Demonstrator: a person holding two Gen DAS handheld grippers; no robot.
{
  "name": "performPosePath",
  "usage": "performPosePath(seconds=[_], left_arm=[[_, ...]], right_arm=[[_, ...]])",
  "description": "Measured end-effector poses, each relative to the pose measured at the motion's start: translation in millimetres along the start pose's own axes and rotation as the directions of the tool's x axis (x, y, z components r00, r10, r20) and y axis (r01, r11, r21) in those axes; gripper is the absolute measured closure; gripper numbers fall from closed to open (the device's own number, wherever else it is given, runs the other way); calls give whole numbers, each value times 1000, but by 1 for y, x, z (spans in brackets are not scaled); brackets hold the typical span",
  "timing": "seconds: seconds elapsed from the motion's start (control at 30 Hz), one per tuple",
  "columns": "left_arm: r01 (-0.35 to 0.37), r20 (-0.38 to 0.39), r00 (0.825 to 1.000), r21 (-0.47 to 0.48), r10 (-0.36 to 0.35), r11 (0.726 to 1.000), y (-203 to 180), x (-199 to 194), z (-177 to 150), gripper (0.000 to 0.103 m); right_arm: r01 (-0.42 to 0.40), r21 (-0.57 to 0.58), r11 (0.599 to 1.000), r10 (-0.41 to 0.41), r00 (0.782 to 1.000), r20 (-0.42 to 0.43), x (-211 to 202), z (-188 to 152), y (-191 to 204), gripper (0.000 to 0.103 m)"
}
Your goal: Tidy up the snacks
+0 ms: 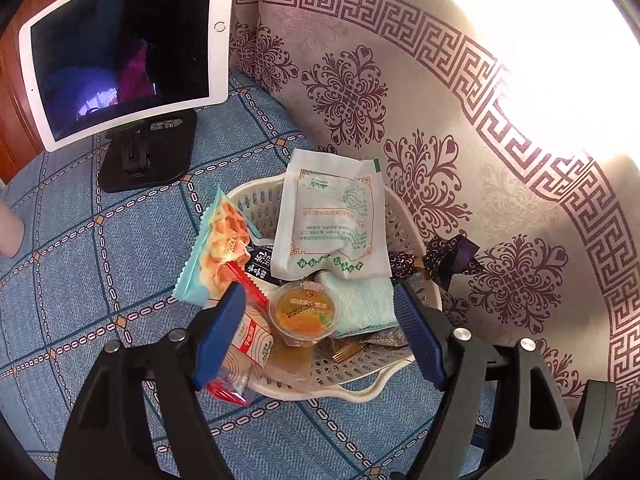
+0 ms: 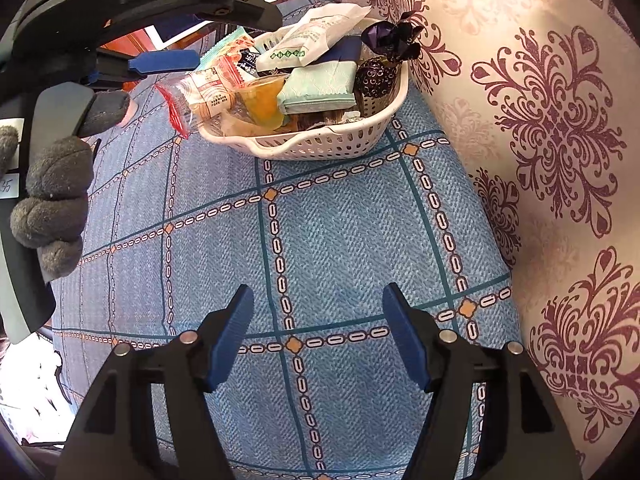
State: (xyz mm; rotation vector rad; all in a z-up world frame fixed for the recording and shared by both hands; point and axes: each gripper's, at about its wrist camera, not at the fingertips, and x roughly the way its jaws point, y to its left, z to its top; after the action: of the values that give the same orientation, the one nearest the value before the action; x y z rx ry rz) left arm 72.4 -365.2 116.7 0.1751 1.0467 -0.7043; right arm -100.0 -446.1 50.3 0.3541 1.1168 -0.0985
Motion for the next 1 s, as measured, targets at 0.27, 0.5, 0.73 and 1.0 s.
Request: performPosePath(seconds=[0.27,0.5,0.73,1.0], left_arm=[[-106,16,994,14,106,994,8,-10,-2,13],[-191,38,981,12,190,982,14,-22,-4,6],[-244,87,967,21,241,970,14,-46,-4,3],[-304,114,948,41,297,952,12,-66,-5,3]], right_arm=[[13,13,1000,-14,1000,22,-8,7,1,10],[53,-7,999,-52,995,91,-26,15,2,5],[77,-22,997,-73,988,134,-42,32,4,5],[119,-29,993,-110,973,202,-60,60,10,5]])
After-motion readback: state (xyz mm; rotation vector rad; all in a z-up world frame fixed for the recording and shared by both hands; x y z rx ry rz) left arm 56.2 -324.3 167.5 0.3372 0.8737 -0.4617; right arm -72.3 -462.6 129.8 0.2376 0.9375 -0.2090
